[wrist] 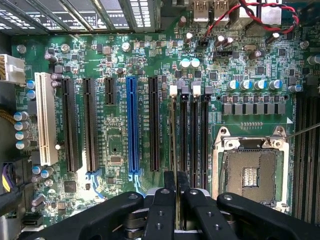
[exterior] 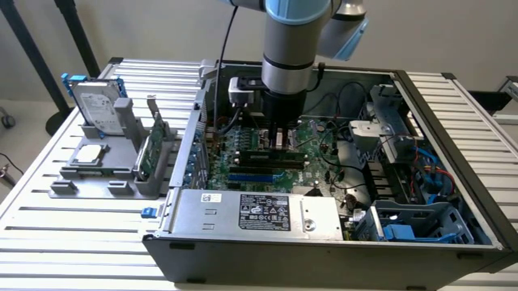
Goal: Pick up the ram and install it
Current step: 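Insert the ram into the slot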
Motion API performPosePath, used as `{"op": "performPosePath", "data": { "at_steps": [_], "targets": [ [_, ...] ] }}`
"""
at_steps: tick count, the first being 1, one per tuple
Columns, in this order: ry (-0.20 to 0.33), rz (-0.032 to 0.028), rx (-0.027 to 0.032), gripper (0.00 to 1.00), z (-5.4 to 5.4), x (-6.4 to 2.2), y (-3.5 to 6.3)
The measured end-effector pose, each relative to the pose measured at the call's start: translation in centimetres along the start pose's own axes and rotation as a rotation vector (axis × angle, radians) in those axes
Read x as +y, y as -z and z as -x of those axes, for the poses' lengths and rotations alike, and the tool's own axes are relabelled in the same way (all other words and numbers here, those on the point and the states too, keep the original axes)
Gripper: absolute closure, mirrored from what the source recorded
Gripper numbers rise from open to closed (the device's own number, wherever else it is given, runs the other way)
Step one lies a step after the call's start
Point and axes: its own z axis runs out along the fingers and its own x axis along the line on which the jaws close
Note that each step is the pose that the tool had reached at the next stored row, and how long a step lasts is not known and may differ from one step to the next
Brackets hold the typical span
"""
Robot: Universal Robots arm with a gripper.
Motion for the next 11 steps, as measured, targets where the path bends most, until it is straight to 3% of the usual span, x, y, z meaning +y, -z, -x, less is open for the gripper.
{"op": "performPosePath", "data": {
  "at_steps": [11],
  "targets": [
    [-0.012, -0.0021, 0.0018, 0.86, 0.15, 0.01, -0.23]
  ]
}}
